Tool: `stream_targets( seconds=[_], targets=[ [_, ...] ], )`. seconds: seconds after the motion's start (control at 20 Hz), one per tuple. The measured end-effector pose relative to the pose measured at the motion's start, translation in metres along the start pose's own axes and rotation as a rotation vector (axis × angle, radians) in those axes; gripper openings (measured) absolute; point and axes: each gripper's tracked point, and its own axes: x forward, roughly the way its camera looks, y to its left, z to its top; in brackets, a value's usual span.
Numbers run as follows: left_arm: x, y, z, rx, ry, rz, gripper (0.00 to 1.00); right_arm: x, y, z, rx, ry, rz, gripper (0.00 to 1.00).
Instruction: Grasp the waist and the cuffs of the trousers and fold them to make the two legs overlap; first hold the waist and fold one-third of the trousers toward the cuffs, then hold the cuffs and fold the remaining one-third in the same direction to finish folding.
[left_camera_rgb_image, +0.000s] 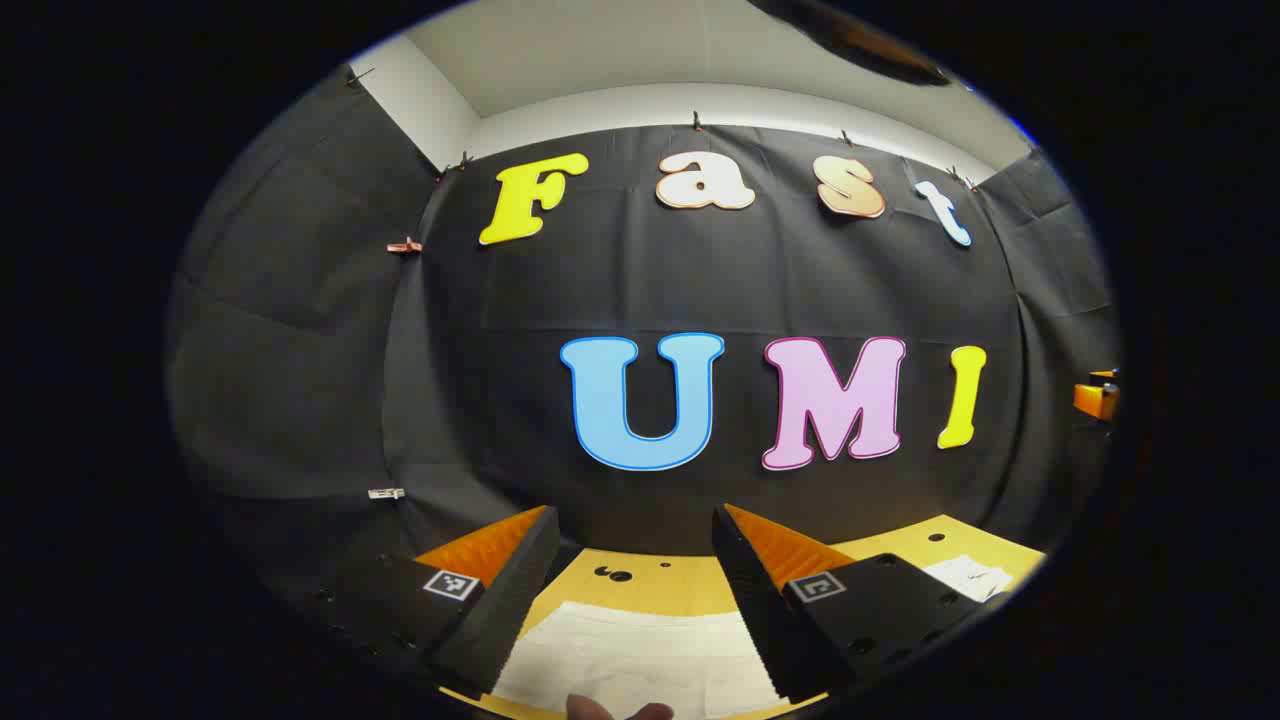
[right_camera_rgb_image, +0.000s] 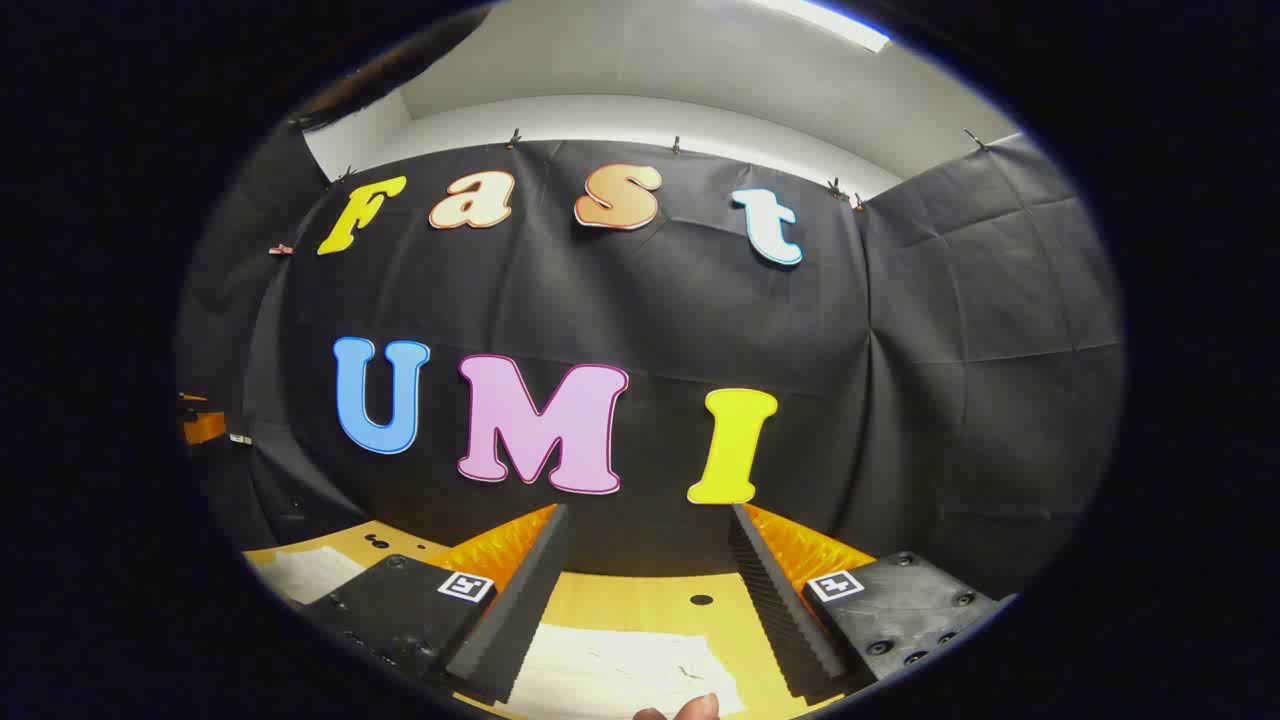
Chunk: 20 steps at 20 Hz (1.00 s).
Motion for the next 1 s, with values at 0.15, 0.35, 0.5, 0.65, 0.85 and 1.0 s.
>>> stream_targets(
  seconds=[0.15, 0.35, 0.5, 0.65, 0.85, 1.0],
  targets=[
    [0.002, 0.012, -0.006, 0.001, 0.003, -0.018, 0.96, -0.003, 0.015, -0.001, -0.005, 0.007, -0.003, 0.97],
    [0.002, 0.022, -0.009, 0.011, -0.001, -0.023, 0.96, -0.005, 0.021, 0.002, -0.014, -0.006, -0.011, 0.98],
    [0.001, 0.026, -0.013, 0.021, 0.006, -0.026, 0.96, -0.009, 0.022, 0.001, -0.011, -0.004, -0.016, 0.98],
    [-0.003, 0.031, -0.018, 0.022, 0.020, -0.029, 0.96, -0.011, 0.024, -0.002, -0.022, 0.004, -0.016, 0.97],
    [-0.004, 0.035, -0.021, 0.038, 0.027, -0.030, 0.96, -0.012, 0.029, -0.003, -0.034, 0.009, -0.008, 0.97],
    [-0.006, 0.040, -0.027, 0.071, 0.033, -0.034, 0.96, -0.010, 0.030, -0.003, -0.044, 0.010, -0.006, 0.97]
  ],
)
